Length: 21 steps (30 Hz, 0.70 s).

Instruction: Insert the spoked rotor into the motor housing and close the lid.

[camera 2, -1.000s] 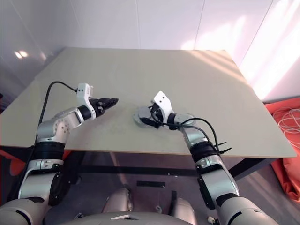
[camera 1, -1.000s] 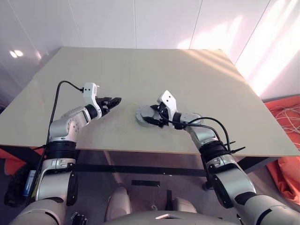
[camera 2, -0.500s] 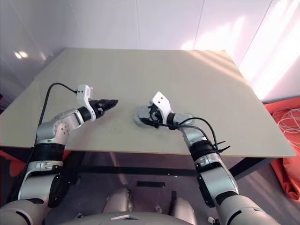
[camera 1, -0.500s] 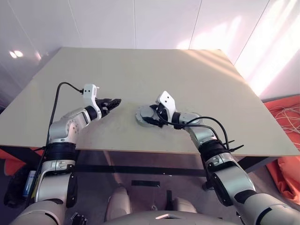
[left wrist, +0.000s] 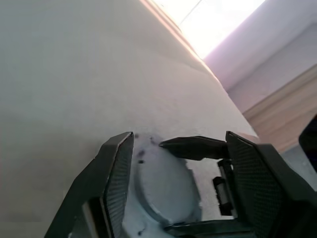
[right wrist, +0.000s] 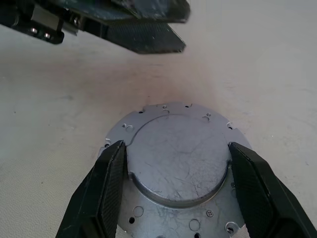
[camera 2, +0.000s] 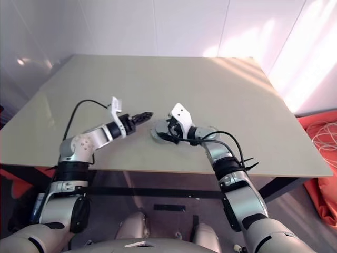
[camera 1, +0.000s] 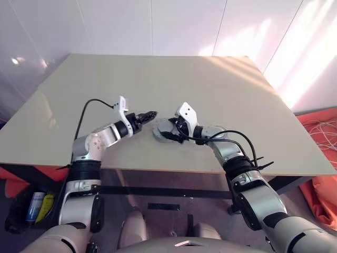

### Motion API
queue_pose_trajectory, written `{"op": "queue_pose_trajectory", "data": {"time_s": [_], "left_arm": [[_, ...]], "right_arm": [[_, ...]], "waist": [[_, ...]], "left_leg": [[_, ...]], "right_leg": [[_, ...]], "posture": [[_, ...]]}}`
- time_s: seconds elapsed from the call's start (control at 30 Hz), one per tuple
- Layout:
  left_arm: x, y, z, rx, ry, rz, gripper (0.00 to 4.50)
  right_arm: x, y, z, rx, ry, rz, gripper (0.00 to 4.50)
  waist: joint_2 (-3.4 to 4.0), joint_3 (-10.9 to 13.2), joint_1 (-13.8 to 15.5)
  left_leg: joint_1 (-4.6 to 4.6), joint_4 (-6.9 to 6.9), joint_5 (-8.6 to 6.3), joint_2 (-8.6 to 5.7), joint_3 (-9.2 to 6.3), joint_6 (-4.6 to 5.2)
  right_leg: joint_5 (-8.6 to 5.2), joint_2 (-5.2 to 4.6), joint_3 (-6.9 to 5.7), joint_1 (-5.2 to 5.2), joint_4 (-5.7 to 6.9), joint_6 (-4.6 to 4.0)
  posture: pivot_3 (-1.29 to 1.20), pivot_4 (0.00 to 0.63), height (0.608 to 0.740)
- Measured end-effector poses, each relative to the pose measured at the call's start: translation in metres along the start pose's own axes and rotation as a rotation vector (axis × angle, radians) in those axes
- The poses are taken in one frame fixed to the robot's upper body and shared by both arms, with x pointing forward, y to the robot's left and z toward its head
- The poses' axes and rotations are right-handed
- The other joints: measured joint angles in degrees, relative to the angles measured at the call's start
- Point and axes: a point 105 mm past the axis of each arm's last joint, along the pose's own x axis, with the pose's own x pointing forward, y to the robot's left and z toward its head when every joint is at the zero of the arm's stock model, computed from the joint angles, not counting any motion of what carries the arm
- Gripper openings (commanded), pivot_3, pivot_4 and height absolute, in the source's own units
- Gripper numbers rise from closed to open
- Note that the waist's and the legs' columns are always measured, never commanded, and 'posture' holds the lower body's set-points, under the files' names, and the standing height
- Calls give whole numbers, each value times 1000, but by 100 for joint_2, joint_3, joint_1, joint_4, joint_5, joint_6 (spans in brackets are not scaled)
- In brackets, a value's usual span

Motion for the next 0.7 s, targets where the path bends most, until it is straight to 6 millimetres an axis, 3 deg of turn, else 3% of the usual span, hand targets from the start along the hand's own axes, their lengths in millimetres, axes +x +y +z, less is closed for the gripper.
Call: {"op": "queue_pose_trajectory", "data": {"time_s": [0.23, 0.37, 0.43, 0.7], "left_arm": [[21, 1, -21, -155, 73, -34, 33], [25, 5, -20, -196, 84, -17, 33], [27, 15, -29, -211, 129, 40, 33], [30, 15, -32, -193, 171, 60, 33]], "right_arm": [[0, 1, 1, -6, -4, 3, 3194], [-1, 1, 1, -6, -5, 1, 3194], [-1, 0, 1, -5, -3, -1, 3194], [-1, 0, -1, 3, 5, -9, 3194]], "waist": [[0, 0, -2], [0, 0, 4], [0, 0, 4], [2, -1, 13]], "left_leg": [[1, -20, 0, -3, 2, 0], [2, -22, 0, -5, 2, 0], [5, -24, 0, -6, 2, 0], [54, -43, 0, -7, 1, 1]], "right_leg": [[0, 2, 1, -3, -16, 0], [0, 0, 1, -1, -21, 0], [0, 0, 2, 3, -25, 1], [-2, -1, 1, 51, -47, 4]], "posture": [[0, 0, 740], [0, 0, 740], [0, 0, 740], [0, 0, 740]]}}
